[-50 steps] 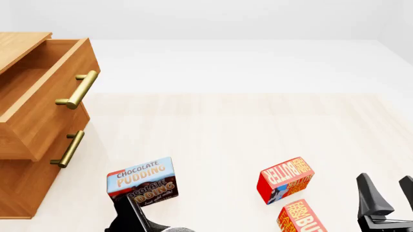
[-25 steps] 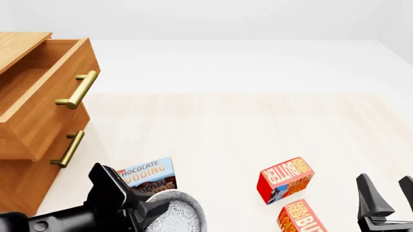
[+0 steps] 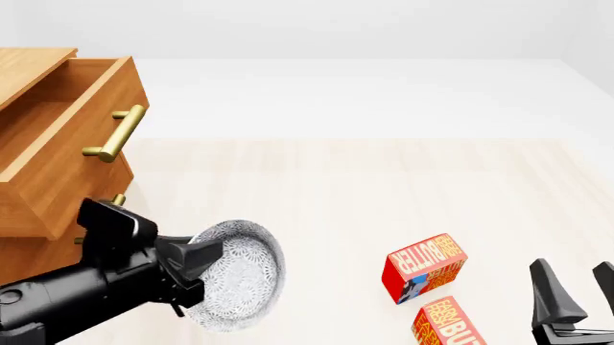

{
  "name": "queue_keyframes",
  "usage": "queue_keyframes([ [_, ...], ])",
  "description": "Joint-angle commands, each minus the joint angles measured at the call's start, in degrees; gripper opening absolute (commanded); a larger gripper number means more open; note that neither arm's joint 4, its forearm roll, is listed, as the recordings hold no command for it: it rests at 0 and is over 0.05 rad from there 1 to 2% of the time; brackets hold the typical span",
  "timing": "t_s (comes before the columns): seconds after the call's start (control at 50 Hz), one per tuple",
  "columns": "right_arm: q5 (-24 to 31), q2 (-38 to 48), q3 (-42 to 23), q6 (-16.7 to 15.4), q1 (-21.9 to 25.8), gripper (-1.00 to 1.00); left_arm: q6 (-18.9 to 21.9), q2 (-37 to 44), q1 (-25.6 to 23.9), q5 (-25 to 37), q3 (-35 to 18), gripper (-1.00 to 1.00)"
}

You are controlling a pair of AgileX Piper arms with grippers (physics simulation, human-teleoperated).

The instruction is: Put the bowl in the top drawer of the cabinet.

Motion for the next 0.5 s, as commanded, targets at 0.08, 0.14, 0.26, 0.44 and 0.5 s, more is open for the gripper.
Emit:
queue_keyframes([
  [0.08, 0.06, -0.19, -0.01, 0.0, 0.16, 1.0, -7.81, -2.39, 4.03, 2.54, -5.44, -1.0],
  [0.14, 0.07, -0.23, -0.01, -0.05, 0.08, 1.0, -9.43, -2.63, 6.16, 3.21, -6.3, -1.0],
  [0.26, 0.07, -0.34, -0.01, -0.1, 0.19, 1.0, -10.93, -3.3, 11.15, 4.94, -9.35, -1.0],
  [0.44, 0.07, -0.3, -0.01, -0.1, 0.29, 1.0, -9.16, -2.21, 13.77, 7.64, -12.78, -1.0],
  [0.5, 0.05, -0.21, -0.01, -0.06, 0.37, 1.0, -8.42, -1.57, 13.82, 9.48, -14.66, -1.0],
])
